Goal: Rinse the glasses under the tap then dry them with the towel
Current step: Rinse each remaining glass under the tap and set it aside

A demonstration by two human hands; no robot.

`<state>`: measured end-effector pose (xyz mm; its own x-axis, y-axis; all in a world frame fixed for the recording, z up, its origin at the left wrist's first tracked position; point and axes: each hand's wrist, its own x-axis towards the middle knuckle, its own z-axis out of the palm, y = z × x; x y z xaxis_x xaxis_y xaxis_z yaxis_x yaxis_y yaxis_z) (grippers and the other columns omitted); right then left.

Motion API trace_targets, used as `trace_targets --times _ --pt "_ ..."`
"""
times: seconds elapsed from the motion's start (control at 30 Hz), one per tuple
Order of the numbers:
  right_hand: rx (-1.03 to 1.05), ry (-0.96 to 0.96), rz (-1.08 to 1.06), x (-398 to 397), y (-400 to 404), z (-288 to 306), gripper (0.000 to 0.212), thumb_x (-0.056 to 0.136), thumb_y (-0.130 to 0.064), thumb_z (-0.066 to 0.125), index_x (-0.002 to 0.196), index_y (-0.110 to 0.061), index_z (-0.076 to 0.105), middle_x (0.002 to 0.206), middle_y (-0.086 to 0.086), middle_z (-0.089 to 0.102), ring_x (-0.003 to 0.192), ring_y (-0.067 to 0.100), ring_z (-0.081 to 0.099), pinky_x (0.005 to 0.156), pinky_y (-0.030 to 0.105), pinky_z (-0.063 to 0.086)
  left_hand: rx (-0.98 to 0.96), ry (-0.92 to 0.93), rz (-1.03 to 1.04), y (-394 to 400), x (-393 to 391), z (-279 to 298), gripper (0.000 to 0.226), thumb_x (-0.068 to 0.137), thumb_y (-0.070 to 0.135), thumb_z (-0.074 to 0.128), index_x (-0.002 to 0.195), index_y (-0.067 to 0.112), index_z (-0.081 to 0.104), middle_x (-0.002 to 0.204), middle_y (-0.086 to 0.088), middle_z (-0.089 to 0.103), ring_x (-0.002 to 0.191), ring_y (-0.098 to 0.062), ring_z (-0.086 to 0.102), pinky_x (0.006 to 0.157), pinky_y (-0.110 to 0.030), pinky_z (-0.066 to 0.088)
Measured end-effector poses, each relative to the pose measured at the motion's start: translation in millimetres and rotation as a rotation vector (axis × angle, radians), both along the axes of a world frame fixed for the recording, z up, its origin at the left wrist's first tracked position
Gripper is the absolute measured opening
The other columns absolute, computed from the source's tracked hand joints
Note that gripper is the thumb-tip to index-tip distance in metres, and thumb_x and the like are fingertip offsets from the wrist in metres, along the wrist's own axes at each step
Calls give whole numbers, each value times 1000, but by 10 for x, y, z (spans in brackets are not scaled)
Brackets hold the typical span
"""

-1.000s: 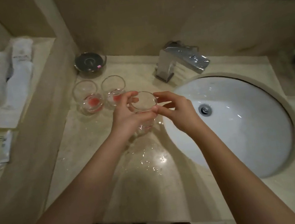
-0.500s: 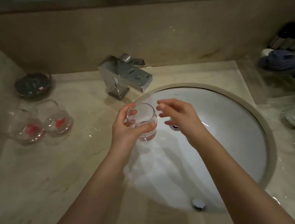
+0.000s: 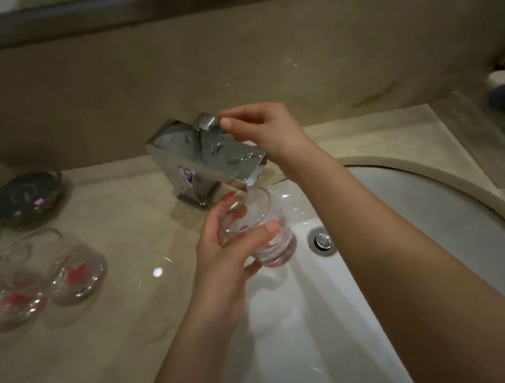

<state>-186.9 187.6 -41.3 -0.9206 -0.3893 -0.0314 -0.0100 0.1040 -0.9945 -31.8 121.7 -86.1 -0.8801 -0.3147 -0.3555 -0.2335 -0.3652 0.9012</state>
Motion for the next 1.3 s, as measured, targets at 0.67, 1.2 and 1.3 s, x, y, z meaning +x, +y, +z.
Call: trace_targets --times 0.67,1.2,1.3 --pt "88 30 -55 -124 -42 -76 21 92 -25 64 108 -15 72 107 4 72 105 27 63 90 43 52 76 -28 -67 11 -79 -113 69 56 22 80 119 41 61 124 10 59 96 -2 66 88 -43 53" --pt "97 14 -38 -130 -32 -42 22 94 -25 61 111 -15 71 116 6 69 103 24 60 96 43 48 82 -26 -63 -11 -136 -100 69 57 20 80 120 40 60 125 10 61 94 -1 68 90 -43 52" --pt "86 -1 -34 -148 -27 -45 18 93 -26 61 106 -18 71 115 3 69 112 30 60 97 43 48 91 -30 -63 -6 -142 -95 72 55 16 84 119 40 61 125 9 61 101 -7 67 91 -45 53"
